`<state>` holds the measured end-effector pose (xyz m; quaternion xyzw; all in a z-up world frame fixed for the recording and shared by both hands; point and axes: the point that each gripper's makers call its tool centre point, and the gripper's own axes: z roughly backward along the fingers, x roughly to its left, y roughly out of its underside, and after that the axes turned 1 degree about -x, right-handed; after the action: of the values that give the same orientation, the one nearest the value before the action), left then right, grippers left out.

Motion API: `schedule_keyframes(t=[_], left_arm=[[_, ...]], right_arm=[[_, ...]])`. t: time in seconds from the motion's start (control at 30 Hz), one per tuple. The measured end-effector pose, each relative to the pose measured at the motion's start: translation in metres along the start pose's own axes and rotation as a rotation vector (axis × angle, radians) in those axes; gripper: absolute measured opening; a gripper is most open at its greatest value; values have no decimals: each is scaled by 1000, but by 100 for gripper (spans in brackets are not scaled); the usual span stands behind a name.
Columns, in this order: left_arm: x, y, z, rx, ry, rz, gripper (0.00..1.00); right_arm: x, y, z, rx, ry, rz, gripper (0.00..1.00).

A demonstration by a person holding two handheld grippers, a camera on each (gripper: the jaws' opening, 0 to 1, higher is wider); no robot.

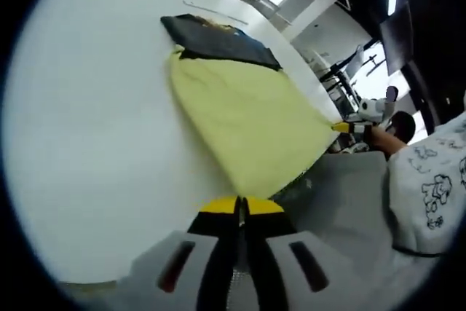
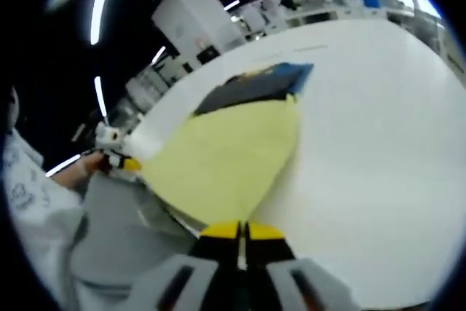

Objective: Fold the garment on the visible template until the final outline fits inside the template.

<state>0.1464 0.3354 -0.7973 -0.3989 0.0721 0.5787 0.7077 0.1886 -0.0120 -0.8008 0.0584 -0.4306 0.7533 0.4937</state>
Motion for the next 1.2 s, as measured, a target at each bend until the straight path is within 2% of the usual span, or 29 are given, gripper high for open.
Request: schedule_keyframes(t=[0.07, 0.13, 0.3, 0.4, 0.47, 0.53, 0.7, 0.87, 0.97, 1.13, 1.2], left_arm=[[-6, 2, 4, 10, 6, 2, 0], [2, -2, 4, 17, 10, 4, 0], [-14, -9, 29, -21, 30, 33, 0], [-20, -16, 39, -48, 42, 24, 0], [-26, -26, 44, -92, 65, 41, 0], [-28, -33, 47, -114, 63, 46, 0], [-30, -65, 49, -198, 84, 32, 0], [-18, -105, 39, -289, 87, 56, 0], [-16, -133, 36, -359, 105, 74, 0], [-7, -166, 32, -415, 104, 73, 0], [-1, -181, 28, -433, 96, 64, 0]], right_arm=[[5, 3, 5, 4, -4, -13, 0], [11, 5, 11, 4, -11, -19, 0], [25, 0, 31, -16, -31, -59, 0], [42, -7, 39, -39, -46, -87, 0], [49, -17, 43, -66, -56, -99, 0], [51, -26, 44, -87, -62, -109, 0], [50, -53, 39, -127, -72, -103, 0], [41, -76, 26, -136, -69, -73, 0], [35, -98, 18, -153, -66, -52, 0], [13, -137, 8, -187, -67, -23, 0], [2, -153, 3, -199, -53, 14, 0]])
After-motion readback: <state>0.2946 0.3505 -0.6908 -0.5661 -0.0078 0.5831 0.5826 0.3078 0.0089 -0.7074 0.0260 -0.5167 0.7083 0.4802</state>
